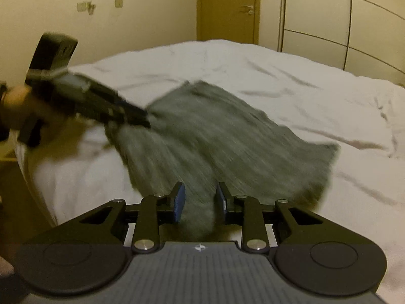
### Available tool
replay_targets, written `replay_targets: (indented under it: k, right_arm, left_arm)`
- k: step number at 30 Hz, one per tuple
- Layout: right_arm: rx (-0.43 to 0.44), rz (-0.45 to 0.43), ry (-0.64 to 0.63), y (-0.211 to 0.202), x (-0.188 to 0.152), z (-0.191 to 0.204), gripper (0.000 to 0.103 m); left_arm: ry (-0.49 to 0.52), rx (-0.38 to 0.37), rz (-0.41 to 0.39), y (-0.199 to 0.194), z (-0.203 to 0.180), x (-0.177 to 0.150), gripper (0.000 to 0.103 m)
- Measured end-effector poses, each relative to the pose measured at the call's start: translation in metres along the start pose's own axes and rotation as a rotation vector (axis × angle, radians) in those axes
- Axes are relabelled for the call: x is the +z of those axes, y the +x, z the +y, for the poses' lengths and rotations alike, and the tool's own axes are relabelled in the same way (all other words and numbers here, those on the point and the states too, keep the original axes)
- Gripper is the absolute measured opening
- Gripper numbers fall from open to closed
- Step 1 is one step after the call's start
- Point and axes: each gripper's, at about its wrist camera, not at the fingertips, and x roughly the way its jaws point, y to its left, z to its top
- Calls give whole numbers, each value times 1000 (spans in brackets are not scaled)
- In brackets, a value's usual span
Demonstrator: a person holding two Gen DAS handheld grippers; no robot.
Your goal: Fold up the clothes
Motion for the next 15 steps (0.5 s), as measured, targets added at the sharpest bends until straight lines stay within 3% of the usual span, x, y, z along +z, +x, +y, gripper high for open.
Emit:
replay_targets:
  k: [2,5,6,8,10,12,15]
  right_arm:
    - [-33,20,41,-14,-7,-13,30]
    - [-96,26,45,-40,-14,-19,31]
    - [-107,16,11,-47,-13,-15,31]
    - [-121,-2,-75,-56,-12,-3,30]
    - [-118,-14,-198,-55,-8,21,33]
    - [-110,-17,-307,-46,-5,43,47]
    - [-107,2,-472,-25,-6,70,50]
  left_arm:
    - [48,28,-16,-9,-7,7,35]
    - [201,107,-46,-35,-31,5,35]
    - [263,117,-48,-42,-39,2,36]
    - [389,128,-40,-54,-56,-10,53]
    - [560,166,-15,-55,-77,-28,59]
    - [746,227,16,-50,-98,-46,59]
    - [962,319,51,-31,-113,-64,48]
